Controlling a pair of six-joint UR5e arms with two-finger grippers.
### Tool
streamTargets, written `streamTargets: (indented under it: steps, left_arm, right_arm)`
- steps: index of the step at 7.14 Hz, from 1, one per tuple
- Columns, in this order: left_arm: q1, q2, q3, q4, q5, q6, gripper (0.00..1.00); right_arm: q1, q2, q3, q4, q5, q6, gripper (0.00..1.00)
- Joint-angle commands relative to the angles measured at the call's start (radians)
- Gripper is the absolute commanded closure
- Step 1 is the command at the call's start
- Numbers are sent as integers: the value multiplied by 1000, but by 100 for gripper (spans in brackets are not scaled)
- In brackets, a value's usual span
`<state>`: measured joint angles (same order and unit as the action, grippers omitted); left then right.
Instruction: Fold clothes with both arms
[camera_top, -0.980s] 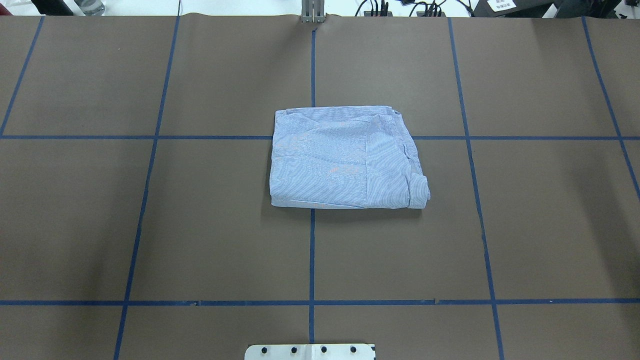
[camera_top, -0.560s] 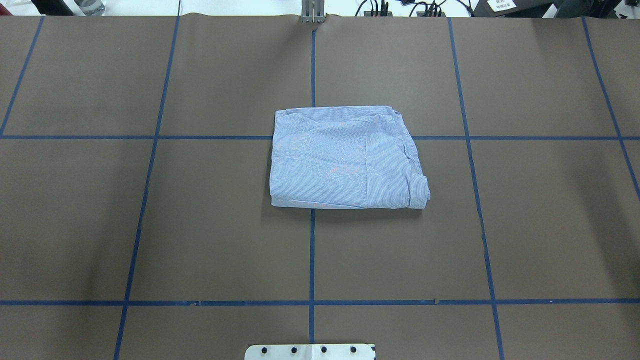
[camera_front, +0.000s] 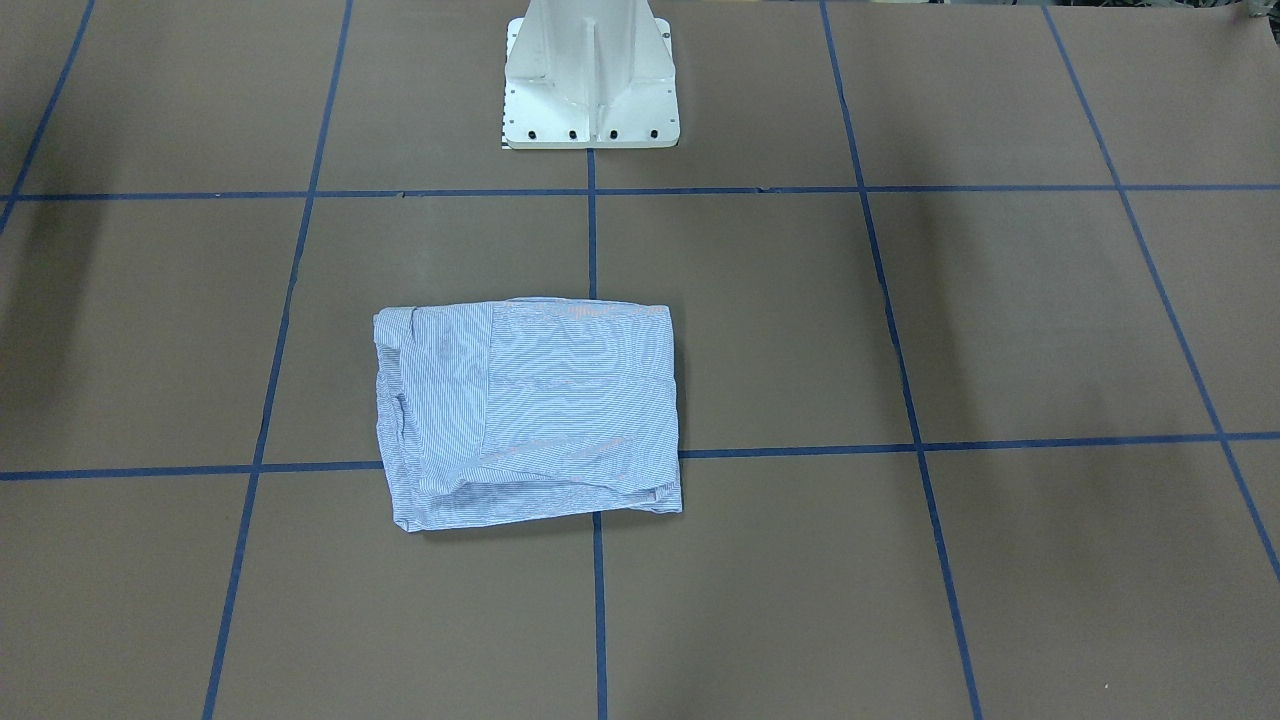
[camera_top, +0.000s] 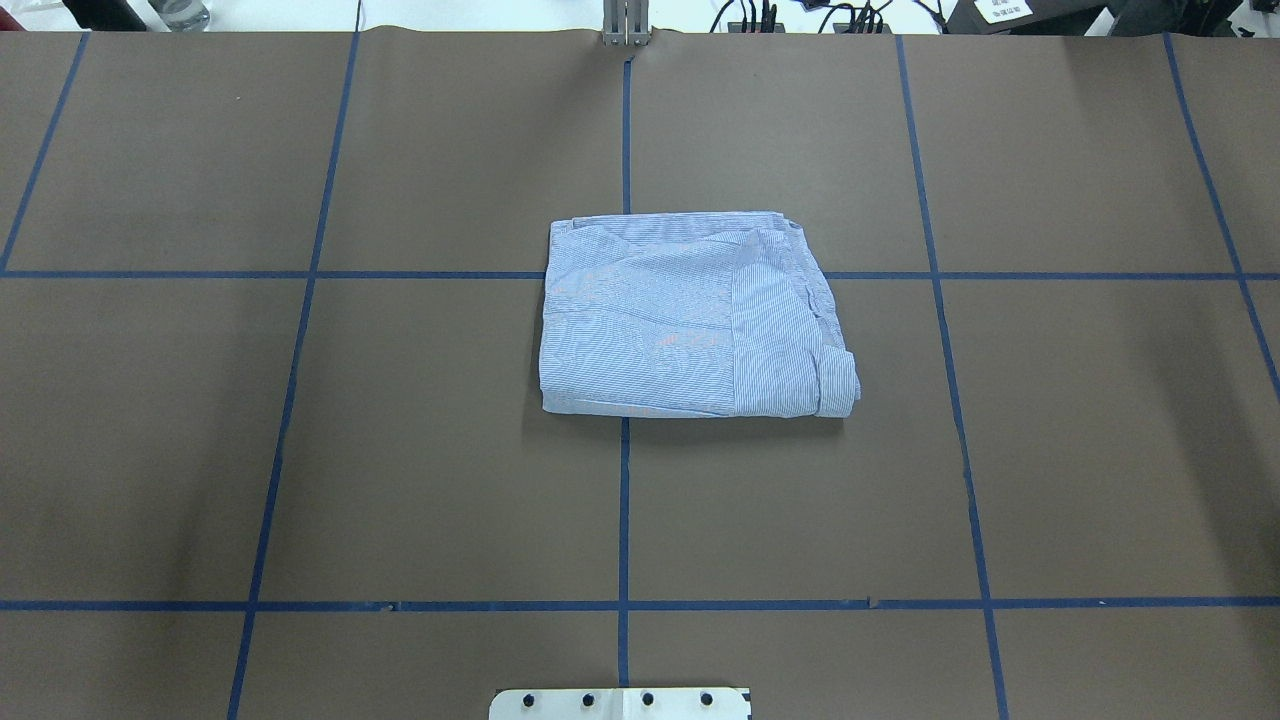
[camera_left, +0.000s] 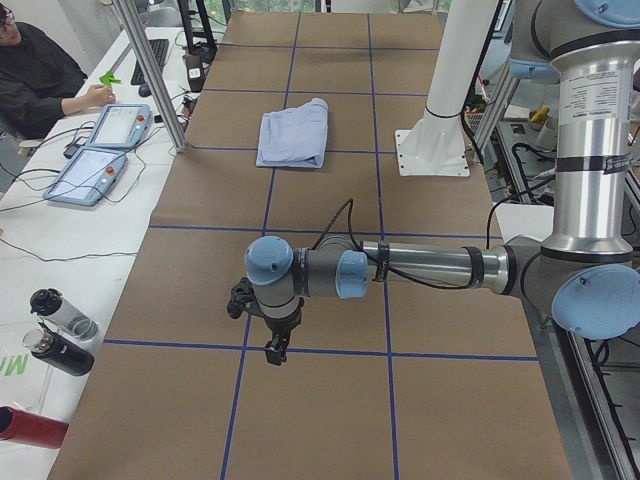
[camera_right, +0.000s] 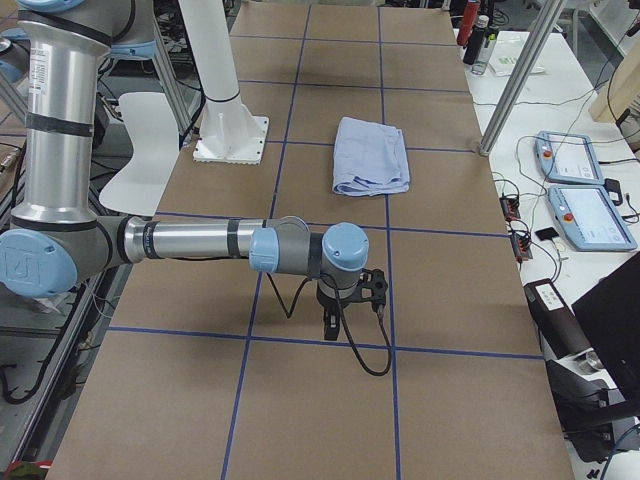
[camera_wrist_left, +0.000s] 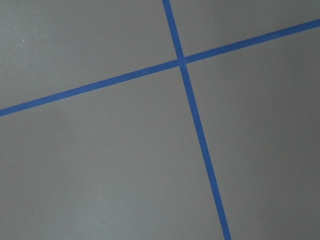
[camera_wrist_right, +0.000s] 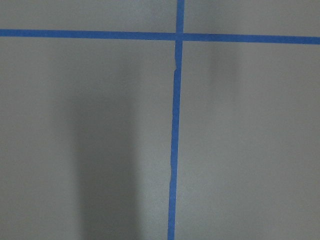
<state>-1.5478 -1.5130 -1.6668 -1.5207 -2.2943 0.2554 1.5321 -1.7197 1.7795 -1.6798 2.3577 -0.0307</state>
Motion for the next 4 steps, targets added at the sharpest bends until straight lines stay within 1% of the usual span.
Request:
streamTargets:
  steps: [1, 2, 3, 4]
  left_arm:
    - [0, 1, -1, 1, 1, -8, 0]
    - [0, 1, -1, 1, -1, -30, 0]
    - [0, -3, -11, 1, -2, -124, 0]
    - [0, -3, -11, 1, -2, -128, 0]
  right_arm:
    - [0, 0, 0, 0, 0, 0, 0]
    - [0, 0, 0, 0, 0, 0, 0]
    - [0, 0, 0, 0, 0, 2, 0]
    - [0, 0, 0, 0, 0, 2, 0]
